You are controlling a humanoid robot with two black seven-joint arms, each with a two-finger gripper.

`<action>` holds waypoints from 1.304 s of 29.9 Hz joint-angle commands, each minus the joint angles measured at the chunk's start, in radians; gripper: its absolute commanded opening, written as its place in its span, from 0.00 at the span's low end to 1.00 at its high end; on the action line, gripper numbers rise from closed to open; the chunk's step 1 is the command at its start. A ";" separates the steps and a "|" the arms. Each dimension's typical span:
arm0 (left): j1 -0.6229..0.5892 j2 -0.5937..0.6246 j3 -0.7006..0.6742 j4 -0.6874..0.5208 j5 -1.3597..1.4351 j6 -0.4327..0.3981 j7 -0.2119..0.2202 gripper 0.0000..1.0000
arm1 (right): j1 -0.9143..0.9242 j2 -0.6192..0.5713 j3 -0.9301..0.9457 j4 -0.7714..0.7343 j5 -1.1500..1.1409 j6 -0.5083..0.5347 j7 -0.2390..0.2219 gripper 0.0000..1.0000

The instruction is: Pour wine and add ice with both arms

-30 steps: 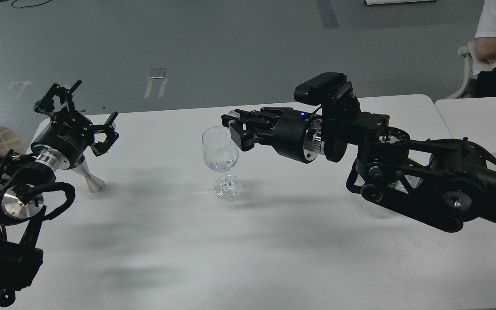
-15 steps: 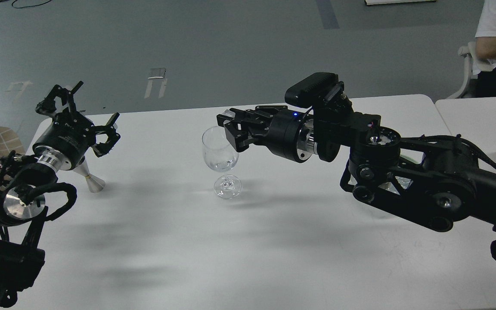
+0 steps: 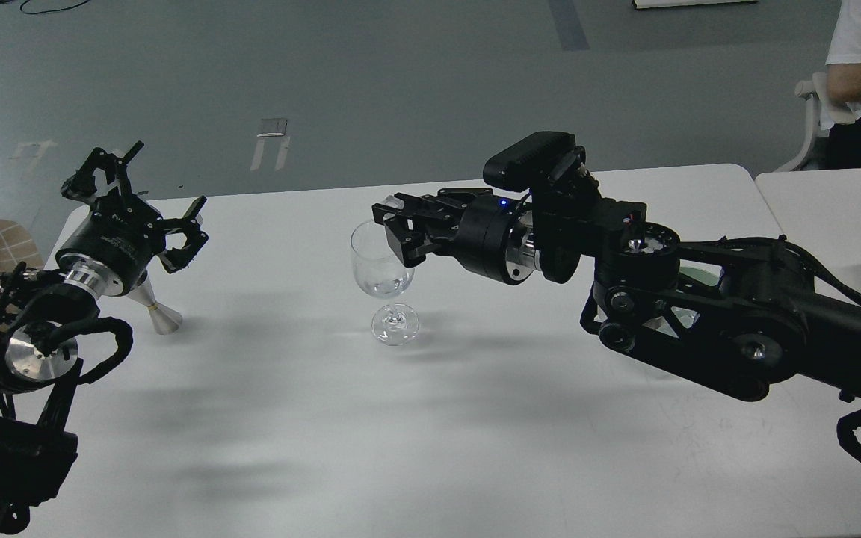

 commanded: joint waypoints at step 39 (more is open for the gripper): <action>-0.001 0.002 -0.002 0.001 -0.001 -0.002 0.001 0.98 | -0.006 0.035 -0.013 -0.021 -0.028 -0.003 0.001 0.48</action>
